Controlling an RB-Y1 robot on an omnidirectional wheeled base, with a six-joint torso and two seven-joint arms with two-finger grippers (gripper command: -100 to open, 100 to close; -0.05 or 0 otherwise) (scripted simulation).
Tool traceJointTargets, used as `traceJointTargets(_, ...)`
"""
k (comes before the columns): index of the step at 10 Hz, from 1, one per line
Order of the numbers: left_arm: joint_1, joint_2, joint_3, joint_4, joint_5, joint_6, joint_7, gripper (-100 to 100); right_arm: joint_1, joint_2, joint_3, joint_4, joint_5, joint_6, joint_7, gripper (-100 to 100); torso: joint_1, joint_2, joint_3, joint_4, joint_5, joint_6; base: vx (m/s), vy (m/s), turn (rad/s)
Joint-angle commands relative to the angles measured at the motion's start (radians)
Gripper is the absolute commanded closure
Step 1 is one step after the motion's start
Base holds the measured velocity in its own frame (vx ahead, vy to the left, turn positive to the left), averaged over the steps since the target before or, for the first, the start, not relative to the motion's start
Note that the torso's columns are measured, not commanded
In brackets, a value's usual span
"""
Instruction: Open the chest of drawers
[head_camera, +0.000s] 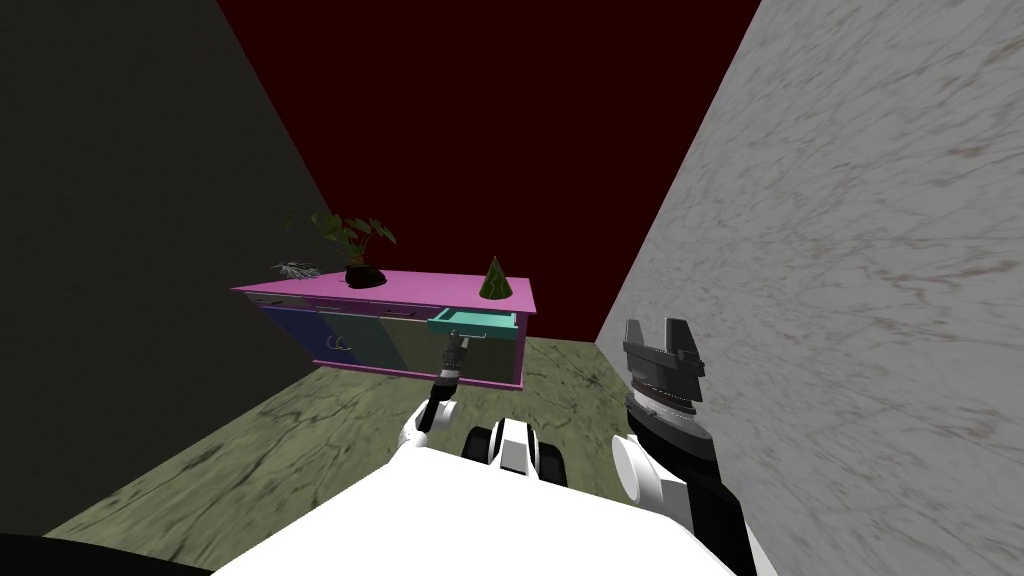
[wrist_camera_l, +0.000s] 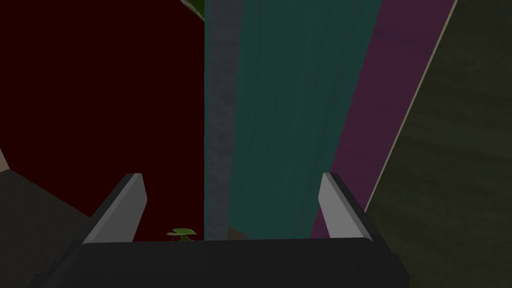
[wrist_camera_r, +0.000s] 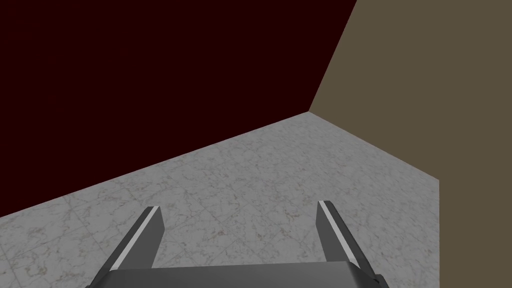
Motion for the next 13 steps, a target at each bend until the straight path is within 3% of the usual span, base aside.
traceJointTargets(1, -0.044, 0.015, 0.009, -0.025, 0.007, 0.061, 0.008, -100, 0.000, 0.000, 0.000, 0.000, 0.000, 0.000, 0.000, 0, 0.000, 0.001, 0.001, 0.002, -0.001, 0.000, -0.066, -0.016, 0.015)
traceJointTargets(5, -0.087, 0.028, 0.017, -0.051, 0.013, 0.130, 0.013, -100, 0.000, 0.000, 0.000, 0.000, 0.000, 0.000, 0.000, 0, -0.003, 0.009, 0.005, 0.008, -0.005, -0.001, -0.052, -0.010, 0.008)
traceJointTargets(7, -0.070, 0.024, 0.012, -0.044, 0.011, 0.149, 0.014, -100, 0.000, 0.000, 0.000, 0.000, 0.000, 0.000, 0.000, 0, -0.004, 0.012, 0.007, 0.012, -0.006, -0.002, -0.014, -0.004, 0.004)
traceJointTargets(8, -0.068, 0.023, 0.011, -0.038, 0.010, 0.153, 0.013, 0, 0.000, 0.000, 0.000, 0.000, 0.000, 0.000, 0.000, 0, -0.003, 0.010, 0.006, 0.008, -0.004, -0.001, 0.000, 0.000, 0.000)
traceJointTargets(13, -0.057, 0.021, 0.009, -0.025, 0.010, 0.166, 0.013, 0, 0.000, 0.000, 0.000, 0.000, 0.000, 0.000, 0.000, 0, 0.001, -0.001, -0.001, -0.001, 0.001, 0.000, 0.000, 0.000, 0.000)
